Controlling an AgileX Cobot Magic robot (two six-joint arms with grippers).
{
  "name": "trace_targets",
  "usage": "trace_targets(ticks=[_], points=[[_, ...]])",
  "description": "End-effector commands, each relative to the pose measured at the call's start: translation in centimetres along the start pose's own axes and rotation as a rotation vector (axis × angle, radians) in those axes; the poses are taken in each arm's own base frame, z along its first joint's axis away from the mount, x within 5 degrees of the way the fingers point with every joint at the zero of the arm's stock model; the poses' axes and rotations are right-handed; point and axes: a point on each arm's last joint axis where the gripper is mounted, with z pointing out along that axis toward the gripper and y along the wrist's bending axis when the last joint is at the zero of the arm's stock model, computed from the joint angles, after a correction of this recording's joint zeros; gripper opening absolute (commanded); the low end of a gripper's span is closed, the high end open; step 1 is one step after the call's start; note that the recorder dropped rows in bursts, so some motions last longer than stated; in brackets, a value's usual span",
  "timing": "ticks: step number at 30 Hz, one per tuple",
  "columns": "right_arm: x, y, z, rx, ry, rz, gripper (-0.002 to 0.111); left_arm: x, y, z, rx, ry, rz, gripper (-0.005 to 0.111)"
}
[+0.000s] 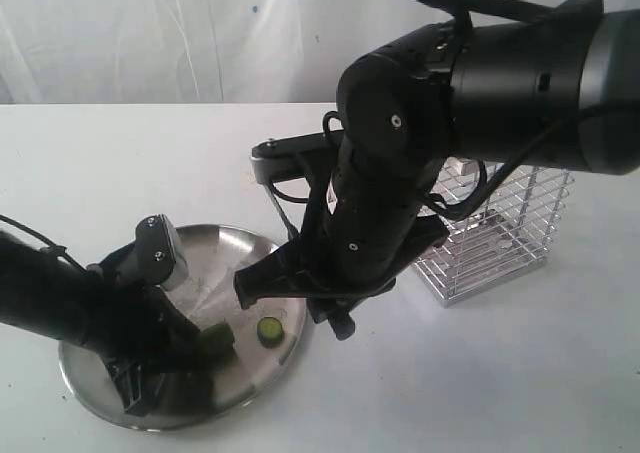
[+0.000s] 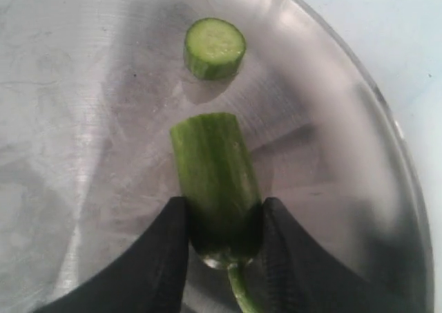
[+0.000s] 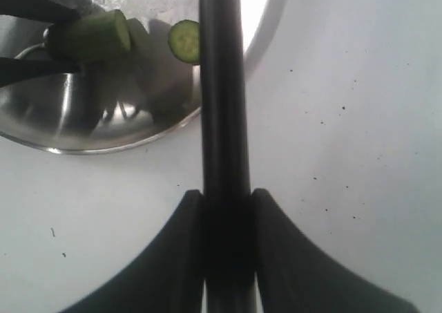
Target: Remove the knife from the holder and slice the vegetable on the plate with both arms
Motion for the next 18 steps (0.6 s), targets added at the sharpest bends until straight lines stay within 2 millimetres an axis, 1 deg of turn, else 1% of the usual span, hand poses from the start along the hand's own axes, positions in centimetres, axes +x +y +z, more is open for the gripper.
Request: trace_targets(ticks=[1, 3, 4, 8, 13, 16, 18], points=[[-0.1, -0.2, -0.4, -0.002, -0.024, -0.008, 0.0, -0.6, 1.2, -1.1, -0.155, 0.04, 0.18, 0.0], [-0.1, -0.2, -0.4, -0.002, -0.024, -0.008, 0.0, -0.5, 2.0, -1.4, -0.227, 0.084, 0.196, 0.0], [-0.1, -0.2, -0.4, -0.002, -0.024, -0.008, 0.0, -0.5, 2.1, -1.5, -0.228, 0.098, 0.228, 0.0], [-0.1, -0.2, -0.4, -0.002, -0.024, -0.008, 0.0, -0.4, 1.9, -1.1, -0.159, 0.116, 0.332, 0.0], [-0.1, -0.2, -0.4, -0.001, -0.022, -0.008, 0.0, 0.2, 2.0, -0.2, -0.128, 0.134, 0.316, 0.0], [0.0, -0.2, -0.4, -0.003, -0.017, -0.006, 0.0, 0.2, 2.0, -0.1, -0.126, 0.135, 0.313, 0.0], [0.0, -0.2, -0.4, -0.002, -0.015, -0.006, 0.0, 0.2, 2.0, -0.1, -0.13, 0.129, 0.299, 0.005]])
